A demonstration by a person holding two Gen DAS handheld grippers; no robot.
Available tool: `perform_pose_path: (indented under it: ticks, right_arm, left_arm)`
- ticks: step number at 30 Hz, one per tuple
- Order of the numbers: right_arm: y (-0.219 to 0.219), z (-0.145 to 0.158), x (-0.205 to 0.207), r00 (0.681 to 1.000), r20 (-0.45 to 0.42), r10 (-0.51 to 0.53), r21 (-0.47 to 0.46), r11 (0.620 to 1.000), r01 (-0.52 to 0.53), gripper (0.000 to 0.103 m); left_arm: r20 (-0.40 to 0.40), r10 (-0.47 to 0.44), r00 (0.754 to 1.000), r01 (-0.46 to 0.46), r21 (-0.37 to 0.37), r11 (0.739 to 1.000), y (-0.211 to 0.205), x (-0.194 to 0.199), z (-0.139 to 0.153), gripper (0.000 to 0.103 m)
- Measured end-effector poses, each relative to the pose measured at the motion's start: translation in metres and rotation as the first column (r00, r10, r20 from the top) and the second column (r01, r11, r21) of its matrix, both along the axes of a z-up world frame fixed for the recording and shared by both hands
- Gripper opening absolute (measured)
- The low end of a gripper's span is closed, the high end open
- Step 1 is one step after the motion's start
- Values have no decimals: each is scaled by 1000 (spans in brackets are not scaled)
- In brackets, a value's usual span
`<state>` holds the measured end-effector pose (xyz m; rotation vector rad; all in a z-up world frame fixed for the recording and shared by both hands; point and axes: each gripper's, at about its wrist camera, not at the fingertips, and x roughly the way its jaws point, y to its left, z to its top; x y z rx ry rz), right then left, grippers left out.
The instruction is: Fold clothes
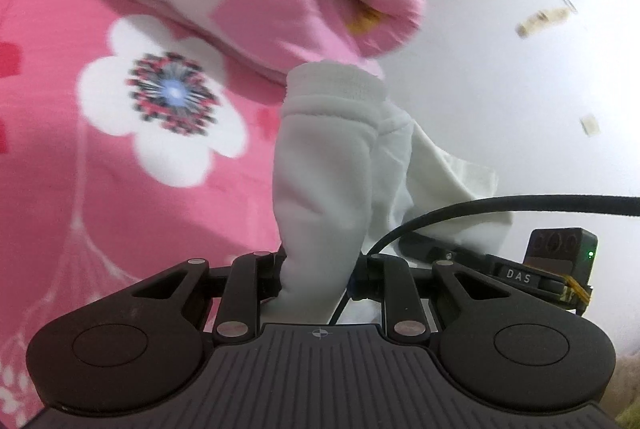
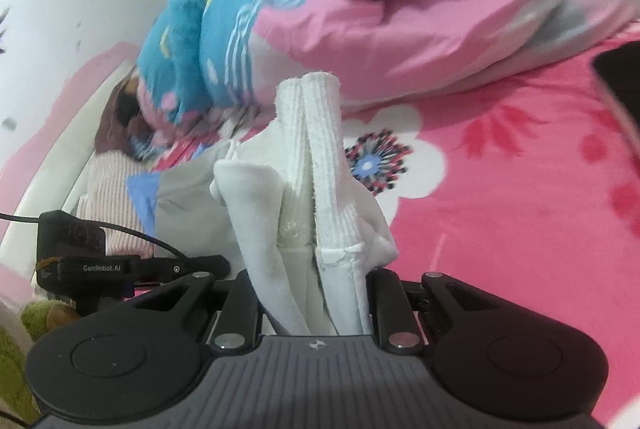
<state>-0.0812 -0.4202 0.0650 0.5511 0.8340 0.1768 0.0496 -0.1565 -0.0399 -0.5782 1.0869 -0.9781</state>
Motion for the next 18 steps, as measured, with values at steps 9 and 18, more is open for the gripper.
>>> perform_pose_path:
  ticks: [9, 18]
  right_arm:
    - [-33, 74, -76, 972, 74, -221, -90, 970, 228, 18]
    - [-137, 109, -117, 949, 165, -268, -166, 941, 295, 18]
  left_arm:
    - [93, -181, 979, 190, -100, 977, -67, -22, 55, 21]
    - [154, -238, 959, 262, -165, 951, -189, -36, 73, 21]
